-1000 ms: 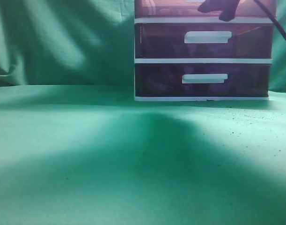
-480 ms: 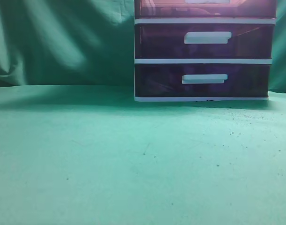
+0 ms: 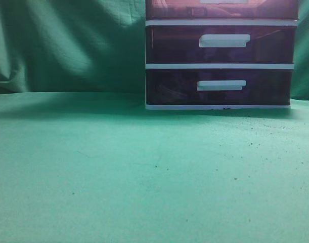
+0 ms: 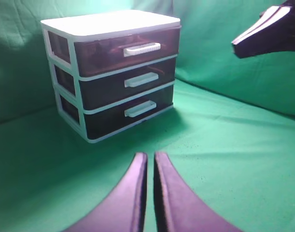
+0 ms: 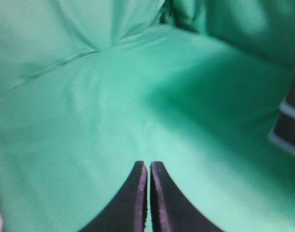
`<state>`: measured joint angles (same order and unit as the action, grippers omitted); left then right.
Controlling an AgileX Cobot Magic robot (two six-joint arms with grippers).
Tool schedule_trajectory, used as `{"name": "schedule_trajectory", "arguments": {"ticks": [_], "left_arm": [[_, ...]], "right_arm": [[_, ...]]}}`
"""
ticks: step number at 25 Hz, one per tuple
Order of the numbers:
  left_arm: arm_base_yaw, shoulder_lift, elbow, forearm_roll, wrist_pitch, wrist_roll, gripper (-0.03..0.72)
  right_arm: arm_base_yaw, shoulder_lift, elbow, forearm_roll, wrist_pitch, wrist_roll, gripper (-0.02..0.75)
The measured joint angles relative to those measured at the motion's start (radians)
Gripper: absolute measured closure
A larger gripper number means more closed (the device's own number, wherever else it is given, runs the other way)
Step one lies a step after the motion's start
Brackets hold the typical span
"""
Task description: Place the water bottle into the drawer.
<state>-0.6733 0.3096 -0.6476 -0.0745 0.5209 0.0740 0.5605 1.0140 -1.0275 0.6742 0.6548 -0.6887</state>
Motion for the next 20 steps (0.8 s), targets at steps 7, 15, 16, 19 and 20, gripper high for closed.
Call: {"name": "schedule_trajectory", "arguments": {"ticks": [7, 15, 16, 19, 20], "left_arm": [[0.000, -0.183, 0.251, -0.026, -0.096, -0.002, 0.688], [0.000, -0.195, 0.417, -0.074, -0.258, -0.004, 0.688], [0.000, -0.195, 0.430, -0.074, -0.269, -0.004, 0.688], [0.000, -0.195, 0.483, -0.029, -0.282, -0.004, 0.688], [0.000, -0.195, 0.499, -0.017, -0.284, -0.004, 0.688]], "right_arm": [[0.000, -0.140, 0.012, -0.044, 0.198, 0.206, 0.738], [0.000, -0.415, 0.274, -0.050, 0.083, 0.114, 0.738], [0.000, -0.448, 0.315, -0.050, 0.058, 0.092, 0.738], [0.000, -0.513, 0.421, -0.050, -0.042, 0.034, 0.738], [0.000, -0.520, 0.449, -0.050, -0.069, 0.028, 0.738]]}}
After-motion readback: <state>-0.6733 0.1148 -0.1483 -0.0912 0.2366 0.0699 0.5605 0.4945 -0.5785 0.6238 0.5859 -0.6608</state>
